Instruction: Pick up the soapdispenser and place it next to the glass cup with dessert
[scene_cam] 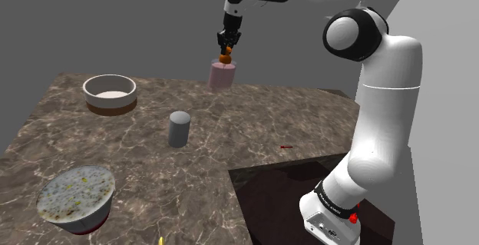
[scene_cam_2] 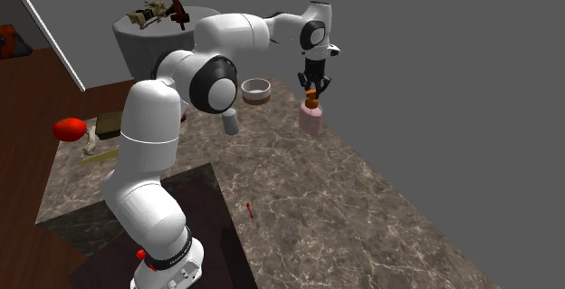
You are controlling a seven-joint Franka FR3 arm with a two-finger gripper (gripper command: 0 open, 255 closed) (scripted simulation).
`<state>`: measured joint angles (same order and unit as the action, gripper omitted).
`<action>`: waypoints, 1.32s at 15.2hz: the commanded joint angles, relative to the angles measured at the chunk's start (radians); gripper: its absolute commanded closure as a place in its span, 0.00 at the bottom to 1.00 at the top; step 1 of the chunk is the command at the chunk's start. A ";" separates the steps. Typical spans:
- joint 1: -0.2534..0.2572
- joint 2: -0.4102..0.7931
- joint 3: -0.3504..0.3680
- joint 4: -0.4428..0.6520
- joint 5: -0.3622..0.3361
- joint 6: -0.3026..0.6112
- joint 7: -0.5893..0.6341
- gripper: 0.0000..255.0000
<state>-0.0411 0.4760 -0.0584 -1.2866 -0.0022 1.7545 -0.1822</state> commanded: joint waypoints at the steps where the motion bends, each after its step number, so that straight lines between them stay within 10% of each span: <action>1: 0.001 0.000 0.000 0.027 0.000 -0.027 0.002 1.00; 20: -0.010 0.124 0.000 0.490 0.006 -0.366 -0.005 1.00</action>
<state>-0.0496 0.5936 -0.0578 -0.8212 0.0034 1.4071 -0.1865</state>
